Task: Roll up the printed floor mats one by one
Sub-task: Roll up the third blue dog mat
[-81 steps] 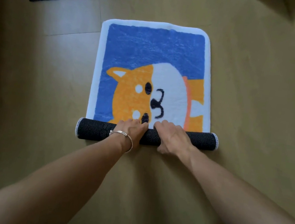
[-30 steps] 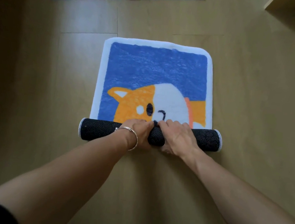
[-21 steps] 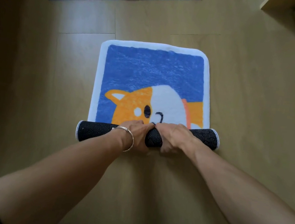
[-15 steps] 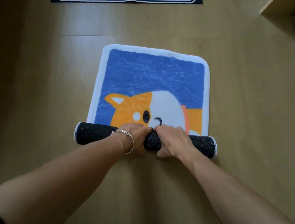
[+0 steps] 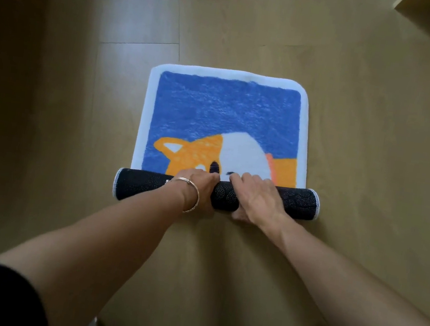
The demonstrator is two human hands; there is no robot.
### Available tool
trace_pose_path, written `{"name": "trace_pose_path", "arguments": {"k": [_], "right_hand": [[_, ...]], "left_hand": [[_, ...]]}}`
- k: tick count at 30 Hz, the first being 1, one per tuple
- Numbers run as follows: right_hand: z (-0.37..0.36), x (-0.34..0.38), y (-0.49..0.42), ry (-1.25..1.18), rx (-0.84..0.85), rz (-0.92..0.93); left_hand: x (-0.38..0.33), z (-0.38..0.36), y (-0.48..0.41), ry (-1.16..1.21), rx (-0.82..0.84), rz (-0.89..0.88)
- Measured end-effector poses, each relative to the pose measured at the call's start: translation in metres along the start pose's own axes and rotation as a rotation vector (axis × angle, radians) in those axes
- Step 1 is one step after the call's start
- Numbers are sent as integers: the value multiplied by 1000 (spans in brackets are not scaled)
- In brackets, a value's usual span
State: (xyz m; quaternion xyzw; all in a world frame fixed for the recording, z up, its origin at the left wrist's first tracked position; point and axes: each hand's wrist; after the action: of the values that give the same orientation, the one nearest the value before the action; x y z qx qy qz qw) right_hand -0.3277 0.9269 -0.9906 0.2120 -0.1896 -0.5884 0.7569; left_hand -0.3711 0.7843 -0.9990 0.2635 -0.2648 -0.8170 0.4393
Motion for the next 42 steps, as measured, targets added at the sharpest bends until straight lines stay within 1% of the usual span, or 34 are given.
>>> {"name": "trace_pose_path", "arguments": {"k": [2, 4, 6, 7, 9, 11, 13, 15, 18, 19, 20, 21, 22, 24, 25, 26, 28, 30, 32, 33, 34, 35, 38, 39, 40, 42], "right_hand": [[0, 0, -1, -25, 47, -12], [6, -3, -9, -144, 153, -52], [11, -5, -15, -223, 235, -79], [11, -4, -14, -212, 221, -75], [2, -1, -8, -103, 72, -32], [-10, 4, 1, 15, -64, -2], [-15, 6, 2, 35, -86, -5], [-7, 3, -5, -30, 5, -18], [13, -5, -19, -199, 265, -53], [15, -6, -21, -231, 323, -67], [15, -5, -21, -245, 336, -72], [13, -3, -19, -242, 303, -64], [9, 0, -16, -208, 223, -44], [-3, 2, -7, -57, 20, 13], [-8, 1, -3, 18, -53, 34], [-13, 0, 1, 76, -90, 39], [-19, 0, 2, 113, -85, 19], [-14, -1, -4, 30, -23, -4], [2, -7, -16, -143, 117, -29], [10, -10, -21, -208, 188, -39], [15, -12, -25, -225, 218, -42], [17, -11, -24, -200, 197, -40], [0, -4, -10, 16, -55, -25], [-6, -2, -6, 69, -111, -19], [-9, -2, -5, 83, -134, -21], [-1, -5, -10, 14, -83, -52]], "left_hand": [[2, -2, 3, -28, -42, -34], [4, -10, 6, -114, -139, -62], [3, -14, 8, -154, -178, -60], [2, -13, 7, -157, -170, -57], [3, -7, 2, -139, -105, -56], [5, 1, -6, -68, 8, -67], [7, 2, -9, -10, 74, -75], [7, -1, -6, -14, 12, -81], [8, -8, 0, -131, -142, -85], [8, -9, 2, -164, -161, -85], [8, -10, 2, -177, -160, -79], [8, -10, 2, -171, -146, -70], [8, -10, 1, -149, -123, -68], [10, -5, -3, -72, -57, -73], [12, 0, -5, -22, -16, -74], [15, 5, -6, 24, 20, -74], [17, 6, -5, 53, 20, -80], [16, -3, -1, -66, -97, -113], [14, -12, 4, -217, -202, -110], [14, -13, 4, -254, -228, -85], [13, -13, 5, -254, -235, -51], [12, -10, 4, -230, -220, -23], [13, 0, -5, -93, -144, -31], [15, 4, -7, -37, -116, -43], [16, 7, -8, -3, -92, -53], [17, 8, -7, -41, -125, -74]]}}
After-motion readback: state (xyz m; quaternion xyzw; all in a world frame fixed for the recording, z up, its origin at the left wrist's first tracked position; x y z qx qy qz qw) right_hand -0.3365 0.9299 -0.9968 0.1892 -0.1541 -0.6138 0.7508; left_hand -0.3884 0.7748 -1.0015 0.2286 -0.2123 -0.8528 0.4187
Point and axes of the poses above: each hand's wrist, its own y-axis away from the middle knuckle, its own z-axis out of the back of the hand, x = y × z, and after that the axes turned 1 degree about -z, right-handed
